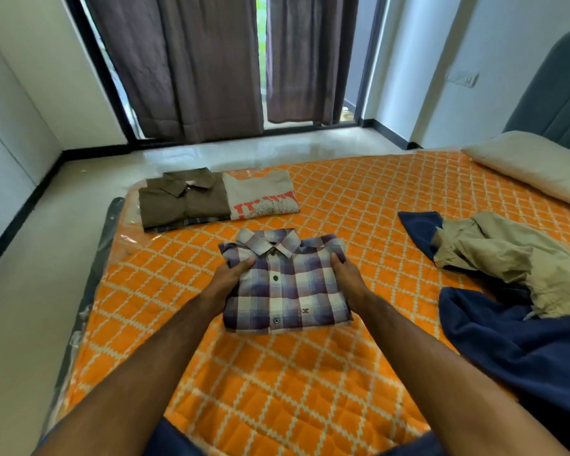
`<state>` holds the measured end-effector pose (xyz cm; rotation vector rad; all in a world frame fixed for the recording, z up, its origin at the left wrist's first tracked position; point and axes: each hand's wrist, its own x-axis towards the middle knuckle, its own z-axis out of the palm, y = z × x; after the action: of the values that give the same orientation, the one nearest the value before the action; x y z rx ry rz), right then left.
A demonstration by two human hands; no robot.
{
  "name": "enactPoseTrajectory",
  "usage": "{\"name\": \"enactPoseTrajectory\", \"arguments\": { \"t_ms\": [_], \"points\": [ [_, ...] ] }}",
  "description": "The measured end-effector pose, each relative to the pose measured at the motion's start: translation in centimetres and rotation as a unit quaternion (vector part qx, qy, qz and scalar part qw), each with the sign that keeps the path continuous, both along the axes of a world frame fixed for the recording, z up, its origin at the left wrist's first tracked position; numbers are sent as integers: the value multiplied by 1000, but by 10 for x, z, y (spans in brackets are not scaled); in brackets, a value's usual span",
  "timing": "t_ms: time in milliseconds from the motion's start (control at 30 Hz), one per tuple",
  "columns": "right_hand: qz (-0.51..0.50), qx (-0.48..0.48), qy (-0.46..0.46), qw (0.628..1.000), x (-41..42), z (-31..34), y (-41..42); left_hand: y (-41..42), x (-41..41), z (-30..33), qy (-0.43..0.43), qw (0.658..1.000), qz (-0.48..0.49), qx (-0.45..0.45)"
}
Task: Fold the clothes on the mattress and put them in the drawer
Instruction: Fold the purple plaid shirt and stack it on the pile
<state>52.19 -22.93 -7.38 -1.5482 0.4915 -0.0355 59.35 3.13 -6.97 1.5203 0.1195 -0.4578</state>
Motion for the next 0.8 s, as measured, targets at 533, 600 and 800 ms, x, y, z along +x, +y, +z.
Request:
{"name": "enactPoseTrajectory", "arguments": {
  "t_ms": [533,600,800],
  "points": [
    [141,-28,-68,987,369,67,159,165,293,75,-138,974,161,76],
    [147,-21,-70,986,397,75,168,175,323,80,-125,977,158,74],
    [148,-49,-10,988,486,28,187,197,393,42,-69,972,151,168]
  ]
}}
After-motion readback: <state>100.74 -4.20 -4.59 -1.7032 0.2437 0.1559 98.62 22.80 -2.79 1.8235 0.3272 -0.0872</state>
